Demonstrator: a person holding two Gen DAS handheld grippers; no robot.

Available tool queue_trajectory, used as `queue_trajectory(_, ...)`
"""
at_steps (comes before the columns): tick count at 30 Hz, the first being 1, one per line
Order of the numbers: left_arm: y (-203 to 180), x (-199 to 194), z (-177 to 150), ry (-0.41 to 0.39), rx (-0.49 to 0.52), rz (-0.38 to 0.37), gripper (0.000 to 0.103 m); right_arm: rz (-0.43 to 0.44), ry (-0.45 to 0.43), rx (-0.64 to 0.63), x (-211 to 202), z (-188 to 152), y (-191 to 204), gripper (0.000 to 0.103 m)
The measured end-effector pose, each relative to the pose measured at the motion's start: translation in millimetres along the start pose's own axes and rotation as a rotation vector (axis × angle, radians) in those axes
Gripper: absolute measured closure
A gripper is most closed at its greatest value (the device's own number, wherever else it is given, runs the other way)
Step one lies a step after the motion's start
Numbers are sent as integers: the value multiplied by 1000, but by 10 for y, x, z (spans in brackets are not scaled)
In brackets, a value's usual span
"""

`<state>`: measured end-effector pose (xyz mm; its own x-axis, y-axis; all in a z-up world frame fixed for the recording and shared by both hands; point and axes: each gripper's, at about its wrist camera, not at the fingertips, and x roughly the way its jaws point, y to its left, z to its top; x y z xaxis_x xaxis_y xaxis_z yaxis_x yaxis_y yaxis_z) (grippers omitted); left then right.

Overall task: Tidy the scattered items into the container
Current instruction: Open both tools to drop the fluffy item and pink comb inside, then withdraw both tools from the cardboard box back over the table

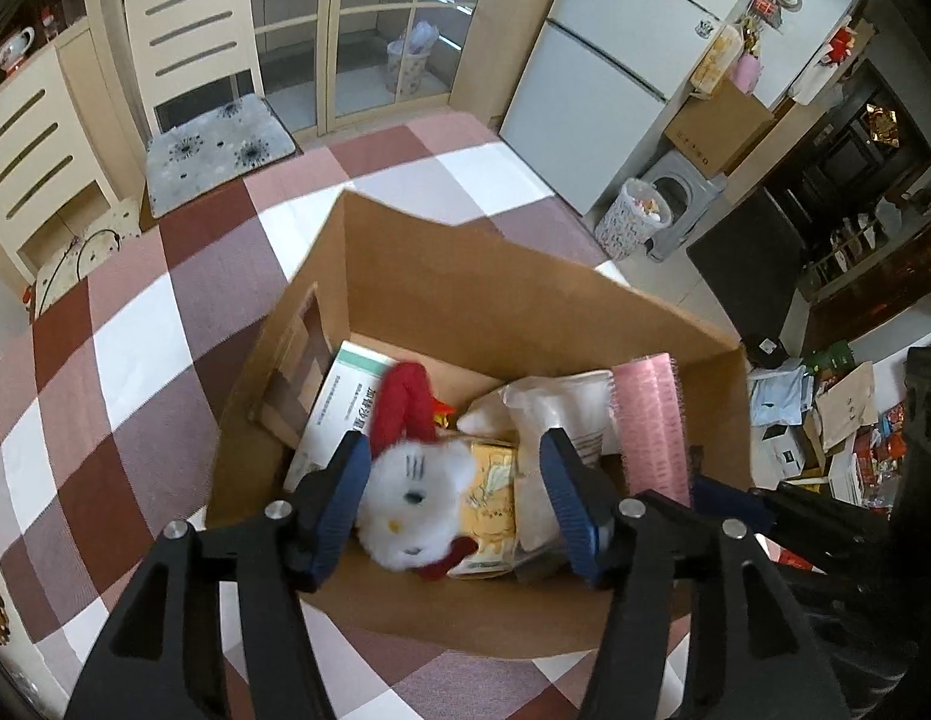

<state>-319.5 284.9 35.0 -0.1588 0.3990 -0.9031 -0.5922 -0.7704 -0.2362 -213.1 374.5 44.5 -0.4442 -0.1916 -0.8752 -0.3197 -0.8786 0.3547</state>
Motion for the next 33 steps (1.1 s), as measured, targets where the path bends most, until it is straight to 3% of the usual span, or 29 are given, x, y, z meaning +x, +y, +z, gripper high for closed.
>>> queue_trajectory(4, 5, -147, 21, -25, -8, -2, 36, -3, -4, 21, -66, 30, -14, 63)
queue_trajectory(10, 39, -408, -36, -48, -16, 15, 28, 8, -25, 72, -264, 14, -51, 62)
queue_trajectory(15, 46, -598, -307, -53, 0, 67, 19, -8, -39, 97, -522, -146, -50, 61)
queue_trajectory(25, -80, -667, -815, 17, 40, 121, 17, -100, 9, 127, -616, -700, -4, 61)
queue_trajectory(33, -116, -649, -826, 26, 85, 152, 17, -128, 18, 139, -526, -831, 105, 61)
